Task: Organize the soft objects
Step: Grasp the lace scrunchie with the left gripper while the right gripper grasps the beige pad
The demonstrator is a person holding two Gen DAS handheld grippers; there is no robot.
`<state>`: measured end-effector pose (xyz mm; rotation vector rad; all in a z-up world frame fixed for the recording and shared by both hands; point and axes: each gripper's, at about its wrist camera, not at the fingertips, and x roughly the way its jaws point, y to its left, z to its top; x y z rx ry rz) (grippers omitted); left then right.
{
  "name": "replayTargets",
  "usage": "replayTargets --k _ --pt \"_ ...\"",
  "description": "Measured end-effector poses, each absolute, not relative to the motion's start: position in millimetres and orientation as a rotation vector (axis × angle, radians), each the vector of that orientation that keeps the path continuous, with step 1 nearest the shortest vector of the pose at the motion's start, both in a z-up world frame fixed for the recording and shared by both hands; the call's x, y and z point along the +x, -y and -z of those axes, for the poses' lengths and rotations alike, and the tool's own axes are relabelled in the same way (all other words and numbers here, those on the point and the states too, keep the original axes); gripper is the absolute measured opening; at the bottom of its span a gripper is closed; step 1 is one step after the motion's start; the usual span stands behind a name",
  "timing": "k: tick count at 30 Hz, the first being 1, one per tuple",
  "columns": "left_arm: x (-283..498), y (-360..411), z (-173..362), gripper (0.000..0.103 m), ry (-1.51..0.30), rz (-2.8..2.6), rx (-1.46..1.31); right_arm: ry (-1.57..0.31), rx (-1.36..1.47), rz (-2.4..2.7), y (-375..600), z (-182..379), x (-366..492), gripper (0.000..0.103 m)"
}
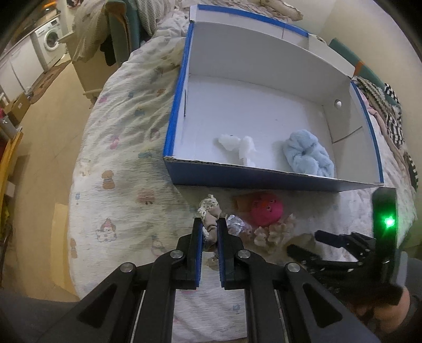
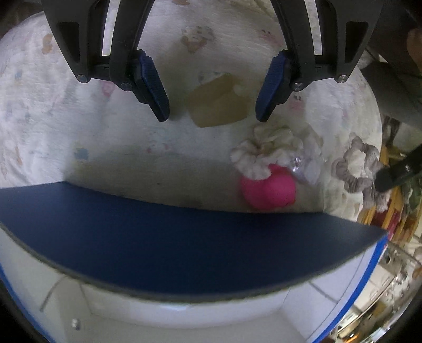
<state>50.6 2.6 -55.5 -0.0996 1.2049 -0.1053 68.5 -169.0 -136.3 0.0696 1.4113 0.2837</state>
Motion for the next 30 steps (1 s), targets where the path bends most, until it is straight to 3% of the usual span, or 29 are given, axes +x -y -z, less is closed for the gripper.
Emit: replayTargets --k 1,3,7,8,9,10,11,25,28,30 --pt "50 -2 55 0.009 -1.205 0.108 -0.1 -1.417 0.059 -0.285 166 138 68 0.072" --pt "51 0 55 0.009 -1.205 0.115 -0.099 -1.427 0.027 -0.286 161 143 67 0.052" --pt "51 1 56 0.009 -1.209 0.115 -0.094 -1.418 -0.015 -0.292 154 145 63 0.039" --pt "51 0 57 0.009 -1.209 0.112 -0.093 -1.41 -0.008 -0.298 155 143 62 0.032" --pt "51 0 57 0.009 -1.209 0.109 -0.091 -1.398 -0.002 -0.312 154 140 61 0.009" --pt "51 0 58 0.009 -1.21 0.108 -0.088 -1.388 0.018 -0.343 155 137 59 0.001" --pt "51 0 59 0.009 -1.212 0.105 -0.086 -1.384 0.048 -0.379 154 132 58 0.001" --pt "45 -3 62 0.009 -1.212 0.084 -0.064 -1.292 0.177 -0.328 193 102 48 0.003" --pt "44 -1 62 0.009 -1.209 0.079 -0.059 -1.32 0.181 -0.306 197 108 54 0.031" --pt "44 -1 63 0.009 -1.213 0.077 -0.057 -1.334 0.141 -0.286 192 114 56 0.067"
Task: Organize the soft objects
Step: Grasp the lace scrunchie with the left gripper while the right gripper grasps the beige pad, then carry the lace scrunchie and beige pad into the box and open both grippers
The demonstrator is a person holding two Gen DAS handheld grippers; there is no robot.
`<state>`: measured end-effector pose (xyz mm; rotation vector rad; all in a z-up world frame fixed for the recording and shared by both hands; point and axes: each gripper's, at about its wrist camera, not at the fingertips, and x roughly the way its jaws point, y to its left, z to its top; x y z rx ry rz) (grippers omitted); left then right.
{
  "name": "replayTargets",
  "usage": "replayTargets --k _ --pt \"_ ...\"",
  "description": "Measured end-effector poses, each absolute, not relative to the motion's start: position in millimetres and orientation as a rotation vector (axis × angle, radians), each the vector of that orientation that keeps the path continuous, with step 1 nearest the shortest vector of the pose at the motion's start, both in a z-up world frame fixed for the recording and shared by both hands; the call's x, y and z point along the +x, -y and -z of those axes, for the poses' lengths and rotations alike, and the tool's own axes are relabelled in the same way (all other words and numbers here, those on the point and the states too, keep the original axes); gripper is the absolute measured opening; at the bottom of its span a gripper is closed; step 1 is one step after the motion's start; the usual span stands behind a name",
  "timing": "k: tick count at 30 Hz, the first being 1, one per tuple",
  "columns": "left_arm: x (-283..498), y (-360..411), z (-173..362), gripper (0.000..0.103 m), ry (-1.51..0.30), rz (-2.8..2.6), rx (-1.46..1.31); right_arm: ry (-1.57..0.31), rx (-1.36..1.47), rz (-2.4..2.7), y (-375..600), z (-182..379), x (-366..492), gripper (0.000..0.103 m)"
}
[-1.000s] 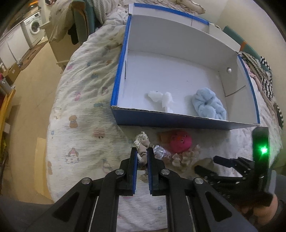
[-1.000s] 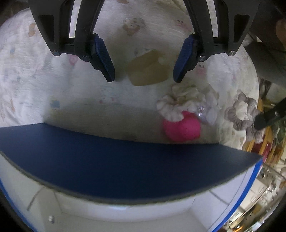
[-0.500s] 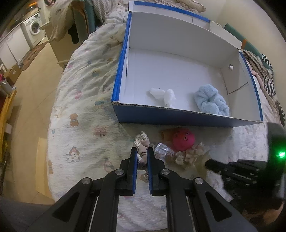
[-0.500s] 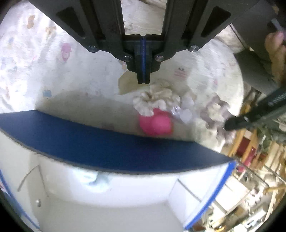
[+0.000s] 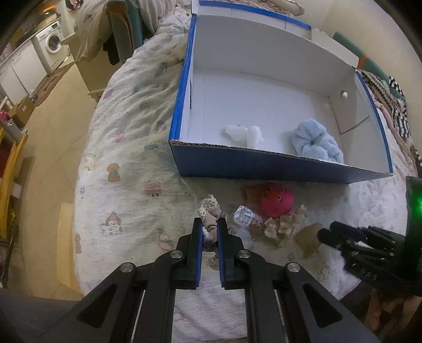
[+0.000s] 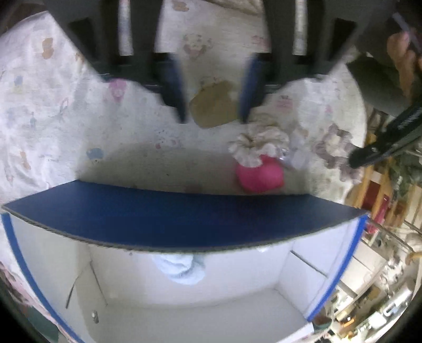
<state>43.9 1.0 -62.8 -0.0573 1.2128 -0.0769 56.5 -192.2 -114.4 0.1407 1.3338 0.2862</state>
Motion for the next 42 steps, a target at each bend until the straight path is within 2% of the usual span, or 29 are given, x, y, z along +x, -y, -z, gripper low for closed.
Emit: replayTargets --k 7,8,9,10,11,12,17,26,36,42 --pt "45 -2 66 0.009 -1.222 0.077 -0.062 -1.407 0.077 -0.279 176 143 65 0.067" --pt "46 -1 66 0.009 -1.224 0.078 -0.064 -1.404 0.065 -0.278 174 144 66 0.059" --pt "47 -1 66 0.009 -1.226 0.079 -0.066 -1.398 0.051 -0.286 171 144 66 0.042" --pt "47 0 66 0.009 -1.226 0.082 -0.067 -1.397 0.04 -0.299 171 142 67 0.039" --pt "48 0 66 0.009 -1.224 0.084 -0.068 -1.386 0.021 -0.309 168 140 65 0.03" --pt "48 0 66 0.009 -1.222 0.085 -0.068 -1.384 0.014 -0.325 165 139 64 0.01" --pt "49 -2 66 0.009 -1.227 0.084 -0.079 -1.332 -0.009 -0.394 158 121 52 0.01" --pt "44 -4 63 0.009 -1.216 0.074 -0.078 -1.194 0.136 -0.387 196 74 38 0.01" --pt "28 14 38 0.009 -1.058 0.032 0.1 -1.049 0.174 -0.412 197 32 27 0.01" --pt "21 12 8 0.009 -0.934 0.019 0.092 -0.947 0.222 -0.411 209 7 31 0.01"
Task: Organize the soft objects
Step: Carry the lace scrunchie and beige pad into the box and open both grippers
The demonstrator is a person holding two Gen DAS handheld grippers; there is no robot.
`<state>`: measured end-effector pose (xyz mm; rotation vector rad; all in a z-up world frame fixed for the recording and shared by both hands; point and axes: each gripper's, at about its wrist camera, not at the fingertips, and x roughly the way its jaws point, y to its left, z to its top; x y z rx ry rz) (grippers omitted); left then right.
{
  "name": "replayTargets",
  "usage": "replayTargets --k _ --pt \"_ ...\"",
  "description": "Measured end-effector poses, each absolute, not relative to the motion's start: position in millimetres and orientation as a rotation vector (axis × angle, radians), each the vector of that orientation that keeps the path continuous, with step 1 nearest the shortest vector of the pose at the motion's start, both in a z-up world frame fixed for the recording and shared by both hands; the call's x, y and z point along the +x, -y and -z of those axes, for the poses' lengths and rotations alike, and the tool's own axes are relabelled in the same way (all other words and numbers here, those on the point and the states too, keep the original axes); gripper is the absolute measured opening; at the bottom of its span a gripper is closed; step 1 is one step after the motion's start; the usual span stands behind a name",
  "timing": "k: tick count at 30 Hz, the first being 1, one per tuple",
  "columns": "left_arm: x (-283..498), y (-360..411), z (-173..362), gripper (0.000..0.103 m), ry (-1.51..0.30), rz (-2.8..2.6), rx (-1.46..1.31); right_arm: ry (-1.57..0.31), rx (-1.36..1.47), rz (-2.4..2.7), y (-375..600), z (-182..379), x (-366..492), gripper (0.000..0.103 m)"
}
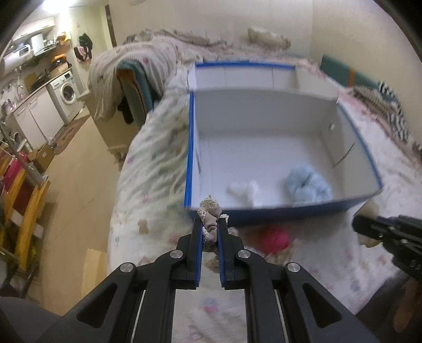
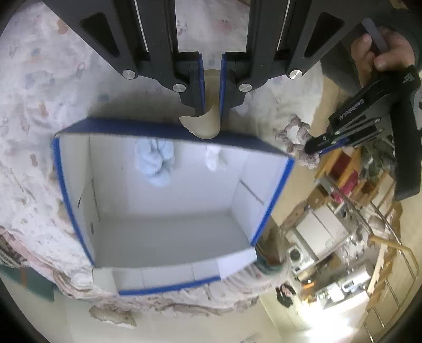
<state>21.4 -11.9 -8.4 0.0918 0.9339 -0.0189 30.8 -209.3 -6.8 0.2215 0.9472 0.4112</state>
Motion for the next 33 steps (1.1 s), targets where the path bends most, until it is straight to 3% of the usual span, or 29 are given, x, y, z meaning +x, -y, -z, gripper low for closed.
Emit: replayTargets --k 19,27,33 --pt "95 51 -72 0.009 -0.739 0.118 0.099 -0.829 0.251 -0.382 225 -39 106 0.01" --pt "128 65 -40 0.009 -0.745 0.144 0.108 -0.91 0.287 -0.341 231 6 127 0.01" --pt "140 73 5 0.009 -0.849 0.157 0.125 -0.966 0.313 -0.337 231 29 138 0.01"
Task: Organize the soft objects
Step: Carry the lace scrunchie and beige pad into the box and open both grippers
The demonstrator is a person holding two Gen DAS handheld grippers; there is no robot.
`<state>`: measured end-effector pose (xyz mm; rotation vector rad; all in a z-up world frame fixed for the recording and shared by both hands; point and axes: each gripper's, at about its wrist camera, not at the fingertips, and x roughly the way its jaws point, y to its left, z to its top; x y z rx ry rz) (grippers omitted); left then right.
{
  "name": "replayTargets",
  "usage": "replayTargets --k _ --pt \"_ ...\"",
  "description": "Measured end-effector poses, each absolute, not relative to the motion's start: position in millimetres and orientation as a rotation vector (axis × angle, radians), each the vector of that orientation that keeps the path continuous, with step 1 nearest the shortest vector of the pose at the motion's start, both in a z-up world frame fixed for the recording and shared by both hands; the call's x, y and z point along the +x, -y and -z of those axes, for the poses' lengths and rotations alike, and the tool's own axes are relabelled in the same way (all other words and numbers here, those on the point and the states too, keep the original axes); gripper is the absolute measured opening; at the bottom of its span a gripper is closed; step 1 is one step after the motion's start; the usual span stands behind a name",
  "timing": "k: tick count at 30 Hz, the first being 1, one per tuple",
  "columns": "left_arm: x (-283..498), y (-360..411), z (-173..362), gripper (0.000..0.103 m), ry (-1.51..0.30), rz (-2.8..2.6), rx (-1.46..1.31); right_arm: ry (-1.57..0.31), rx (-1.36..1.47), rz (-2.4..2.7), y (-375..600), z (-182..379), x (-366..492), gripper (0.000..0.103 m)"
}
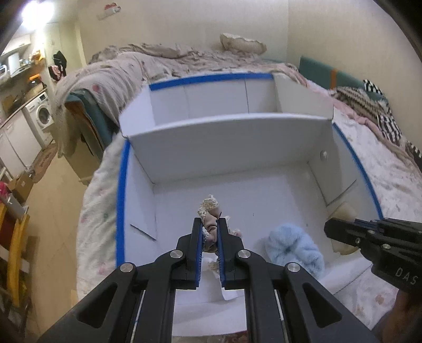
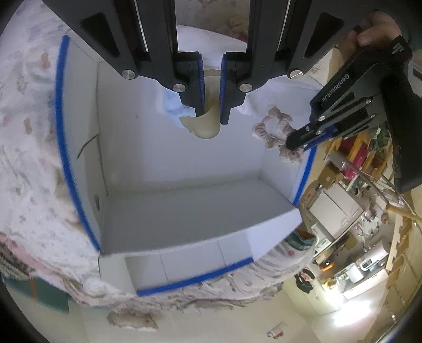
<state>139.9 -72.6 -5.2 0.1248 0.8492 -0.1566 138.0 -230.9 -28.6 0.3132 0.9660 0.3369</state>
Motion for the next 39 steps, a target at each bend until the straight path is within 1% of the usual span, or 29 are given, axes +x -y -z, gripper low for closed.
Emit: replayTargets --k 11,20,23,26,28,30,31,34,35,36,37,39 --pt "157 77 44 0.009 -0.973 0.183 0.07 -1.05 0.261 -0.357 217 50 141 0.011" --pt "153 82 52 0.011 -1.004 0.189 0.079 -1.074 0.264 -0.368 213 55 144 0.012" --pt "154 80 55 0.011 -1.03 0.205 0.047 -1.082 0.258 -0.365 212 57 145 0.022" --pt "155 79 56 0.011 -1.035 0.19 0.061 -1.084 0.259 -0.361 212 57 144 0.023" --pt "155 80 57 0.012 -1.04 0.185 0.062 -1.083 0.263 -0.358 213 57 144 0.027" --pt "155 79 58 0.015 -1.044 0.182 0.058 -1.082 0.27 -0.352 214 57 144 0.039" --pt "155 78 58 0.016 -1.044 0.178 0.059 -1.079 0.275 -0.351 215 56 144 0.042" --pt "156 76 56 0.018 -1.04 0.173 0.058 -1.067 0.286 -0.346 217 54 144 0.047" --pt "156 76 56 0.02 -1.038 0.173 0.056 -1.064 0.298 -0.346 218 54 144 0.057" --pt "156 75 55 0.025 -1.038 0.177 0.049 -1.061 0.31 -0.347 219 53 145 0.065" --pt "157 75 55 0.028 -1.041 0.182 0.039 -1.055 0.322 -0.348 220 53 145 0.067" --pt "157 73 54 0.046 -1.043 0.182 0.027 -1.046 0.339 -0.346 223 51 146 0.068"
